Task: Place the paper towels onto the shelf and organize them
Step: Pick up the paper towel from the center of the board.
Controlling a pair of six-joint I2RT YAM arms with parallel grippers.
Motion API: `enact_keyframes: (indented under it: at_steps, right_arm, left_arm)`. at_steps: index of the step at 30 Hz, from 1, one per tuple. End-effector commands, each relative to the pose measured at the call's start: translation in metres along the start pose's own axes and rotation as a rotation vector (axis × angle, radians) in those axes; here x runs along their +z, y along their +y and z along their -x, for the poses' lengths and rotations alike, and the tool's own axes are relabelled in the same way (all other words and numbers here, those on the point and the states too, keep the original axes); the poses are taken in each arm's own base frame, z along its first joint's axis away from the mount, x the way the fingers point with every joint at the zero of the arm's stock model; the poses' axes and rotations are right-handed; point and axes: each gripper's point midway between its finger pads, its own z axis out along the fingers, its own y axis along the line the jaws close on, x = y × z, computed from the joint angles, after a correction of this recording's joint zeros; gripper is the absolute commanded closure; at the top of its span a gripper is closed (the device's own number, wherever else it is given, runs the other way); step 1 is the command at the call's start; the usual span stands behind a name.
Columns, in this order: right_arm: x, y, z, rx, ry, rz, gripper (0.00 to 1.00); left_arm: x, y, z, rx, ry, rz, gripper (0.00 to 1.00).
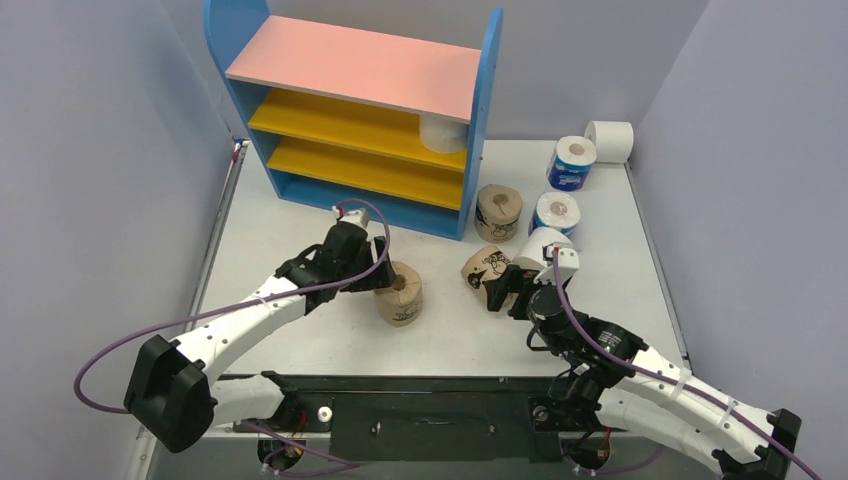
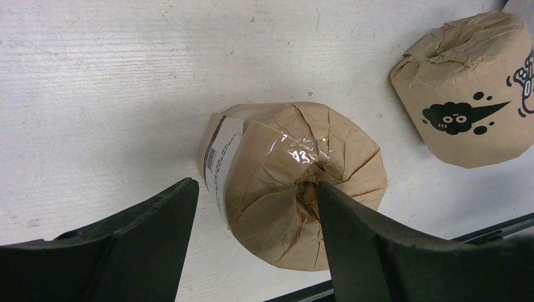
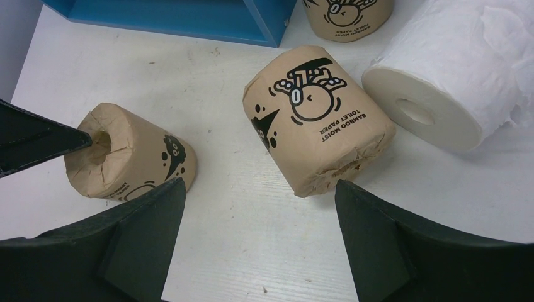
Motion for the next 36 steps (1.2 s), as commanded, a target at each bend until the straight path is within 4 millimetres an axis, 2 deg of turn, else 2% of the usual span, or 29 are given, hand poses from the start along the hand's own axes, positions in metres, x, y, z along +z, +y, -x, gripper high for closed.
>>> enact_keyframes:
  at_steps: [1, 22, 31, 36]
  right_arm:
    - [0.002, -0.003, 0.004, 0.023, -0.029, -0.017, 0.16]
    - [0.002, -0.013, -0.002, 0.02, -0.029, -0.043, 0.17]
    - [0.002, -0.016, -0.002, 0.013, -0.033, -0.055, 0.17]
    - [0.0, -0.017, 0.002, 0.012, -0.046, -0.058, 0.17]
  left_arm:
    - [0.005, -0.01, 0.001, 0.02, -0.001, -0.038, 0.33]
    - [0.02, -0.009, -0.014, 0.029, 0.037, -0.027, 0.51]
    - [0.015, -0.014, -0.01, 0.033, 0.027, -0.039, 0.59]
    - [0.001, -0.022, 0.004, 0.037, -0.006, -0.059, 0.64]
